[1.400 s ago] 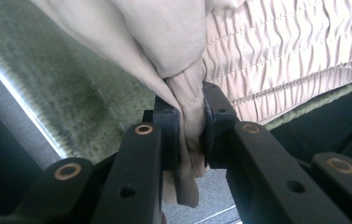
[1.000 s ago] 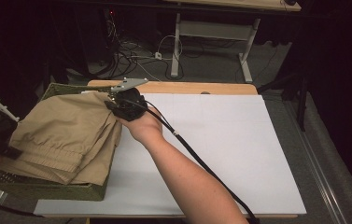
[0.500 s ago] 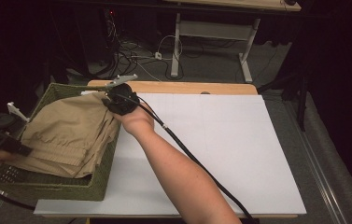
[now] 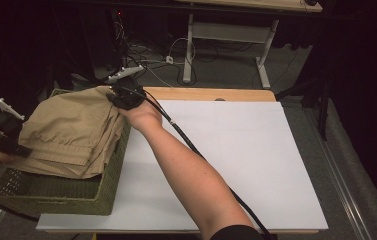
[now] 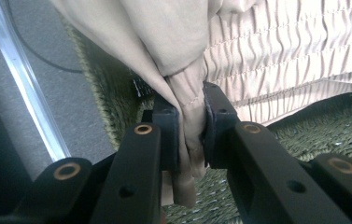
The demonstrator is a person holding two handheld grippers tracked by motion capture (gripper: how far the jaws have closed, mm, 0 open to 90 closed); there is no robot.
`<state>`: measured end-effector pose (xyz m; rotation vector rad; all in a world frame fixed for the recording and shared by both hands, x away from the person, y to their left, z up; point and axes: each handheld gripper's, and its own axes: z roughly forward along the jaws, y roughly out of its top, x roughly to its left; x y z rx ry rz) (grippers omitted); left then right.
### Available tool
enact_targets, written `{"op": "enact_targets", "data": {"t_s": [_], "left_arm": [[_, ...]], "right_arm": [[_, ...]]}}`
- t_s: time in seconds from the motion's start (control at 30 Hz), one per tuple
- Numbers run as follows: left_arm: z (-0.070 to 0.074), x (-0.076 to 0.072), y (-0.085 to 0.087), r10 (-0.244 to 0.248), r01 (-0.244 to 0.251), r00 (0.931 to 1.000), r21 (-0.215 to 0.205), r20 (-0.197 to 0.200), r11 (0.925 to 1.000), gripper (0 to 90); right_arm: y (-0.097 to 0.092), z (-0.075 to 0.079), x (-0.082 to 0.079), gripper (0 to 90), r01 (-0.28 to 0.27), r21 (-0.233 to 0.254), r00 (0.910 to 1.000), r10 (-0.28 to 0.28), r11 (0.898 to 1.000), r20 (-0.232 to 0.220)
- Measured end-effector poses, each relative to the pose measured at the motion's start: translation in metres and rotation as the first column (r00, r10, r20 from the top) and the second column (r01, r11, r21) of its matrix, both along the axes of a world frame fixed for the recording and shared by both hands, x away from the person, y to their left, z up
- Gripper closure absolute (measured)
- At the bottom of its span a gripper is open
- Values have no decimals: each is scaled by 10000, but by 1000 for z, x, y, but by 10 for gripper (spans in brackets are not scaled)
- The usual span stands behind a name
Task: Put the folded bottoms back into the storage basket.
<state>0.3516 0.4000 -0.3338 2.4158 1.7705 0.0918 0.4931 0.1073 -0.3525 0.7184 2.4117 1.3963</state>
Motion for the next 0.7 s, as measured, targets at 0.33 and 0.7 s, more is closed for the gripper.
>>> {"op": "enact_targets", "data": {"t_s": [0.33,0.7], "left_arm": [[-33,-3,-29,132,-100,9957,357,-915,9993,117],[-26,-8,-60,167,-111,9931,487,-1165,9988,0]], "right_arm": [[-18,-43,11,192,392,205,9948,-371,9990,-947],[-70,-34,-21,4,543,331,9985,-543,9980,-35]]}}
